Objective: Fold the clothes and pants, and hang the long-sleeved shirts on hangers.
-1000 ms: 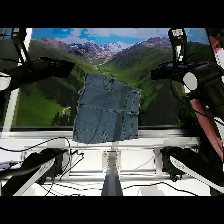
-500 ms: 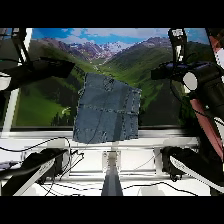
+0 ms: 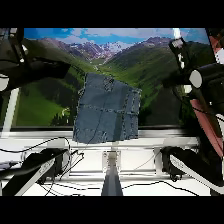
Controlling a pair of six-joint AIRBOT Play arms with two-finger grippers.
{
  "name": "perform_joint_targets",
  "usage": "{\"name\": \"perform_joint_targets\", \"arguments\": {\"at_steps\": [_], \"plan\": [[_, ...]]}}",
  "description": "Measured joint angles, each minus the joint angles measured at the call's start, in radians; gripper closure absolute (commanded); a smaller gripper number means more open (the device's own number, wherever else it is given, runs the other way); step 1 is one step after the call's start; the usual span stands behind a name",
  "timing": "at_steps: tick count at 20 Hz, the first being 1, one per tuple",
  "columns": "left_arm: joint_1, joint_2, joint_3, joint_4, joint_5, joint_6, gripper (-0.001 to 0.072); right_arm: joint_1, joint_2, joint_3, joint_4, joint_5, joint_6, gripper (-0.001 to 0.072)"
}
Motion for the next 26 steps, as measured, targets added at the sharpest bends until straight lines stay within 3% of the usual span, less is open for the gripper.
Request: {"name": "perform_joint_targets", "arguments": {"at_steps": [3, 4, 6, 7, 13, 20, 23, 25, 26], "plan": [[0.067, 0.014, 0.000, 0.159, -0.084, -0.037, 0.0022, -0.137, -0.001, -0.176, 0.251, 0.076, -0.087, 0.0675], [0.095, 0.016, -0.001, 0.208, -0.122, -0.045, 0.0021, -0.169, -0.001, -0.251, 0.362, 0.092, -0.117, 0.0612], [0.147, 0.019, -0.013, 0.274, -0.195, -0.058, 0.0021, -0.202, -0.001, -0.391, 0.562, 0.098, -0.159, 0.0288], [0.169, 0.020, -0.026, 0.296, -0.225, -0.061, 0.0021, -0.209, -0.001, -0.457, 0.640, 0.093, -0.172, 0.0277], [0.222, 0.021, -0.247, 0.351, -0.318, -0.061, 0.0024, -0.169, -0.002, -0.714, 0.903, -0.007, -0.204, 0.0274], [0.230, 0.022, -0.465, 0.286, -0.365, -0.058, 0.0024, -0.016, -0.103, -0.789, 1.129, -0.097, -0.240, 0.0257], [0.230, 0.022, -0.494, 0.251, -0.377, -0.058, 0.0035, 0.025, -0.161, -0.793, 1.241, -0.119, -0.340, 0.0393], [0.230, 0.022, -0.502, 0.238, -0.385, -0.058, 0.0119, 0.037, -0.177, -0.768, 1.289, -0.147, -0.416, 0.0423], [0.230, 0.022, -0.505, 0.235, -0.393, -0.058, 0.0119, 0.040, -0.183, -0.742, 1.298, -0.159, -0.446, 0.0562]]}}
